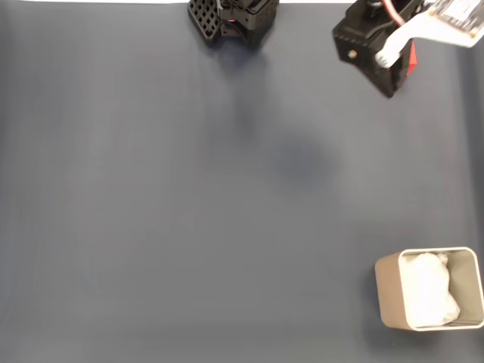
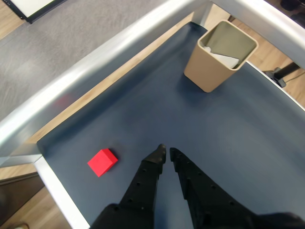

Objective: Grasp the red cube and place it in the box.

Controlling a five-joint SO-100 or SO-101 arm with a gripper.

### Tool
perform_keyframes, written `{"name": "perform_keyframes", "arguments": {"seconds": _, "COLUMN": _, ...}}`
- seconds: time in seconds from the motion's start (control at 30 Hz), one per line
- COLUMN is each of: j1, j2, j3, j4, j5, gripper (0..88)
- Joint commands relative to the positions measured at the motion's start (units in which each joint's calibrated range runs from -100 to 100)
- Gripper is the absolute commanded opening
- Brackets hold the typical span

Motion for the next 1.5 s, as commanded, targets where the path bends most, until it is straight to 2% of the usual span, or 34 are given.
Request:
{"name": "perform_keyframes", "arguments": {"seconds": 0.0, "j1": -3.1, "j2": -1.4, "j3": -0.4, "j4": 0.4, "j5": -0.2, "gripper": 0.2}}
{"name": "perform_keyframes", "arguments": {"seconds": 0.7, "j1": -17.7, "j2": -5.2, "j3": 7.5, "j4": 0.4, "j5": 1.2, "gripper": 1.6}}
{"name": "perform_keyframes", "arguments": {"seconds": 1.2, "j1": -22.5, "j2": -8.0, "j3": 12.1, "j4": -0.9, "j5": 3.0, "gripper": 5.0}}
{"name": "perform_keyframes", "arguments": {"seconds": 1.47, "j1": -22.0, "j2": -9.9, "j3": 14.0, "j4": -0.9, "j5": 4.7, "gripper": 20.6}}
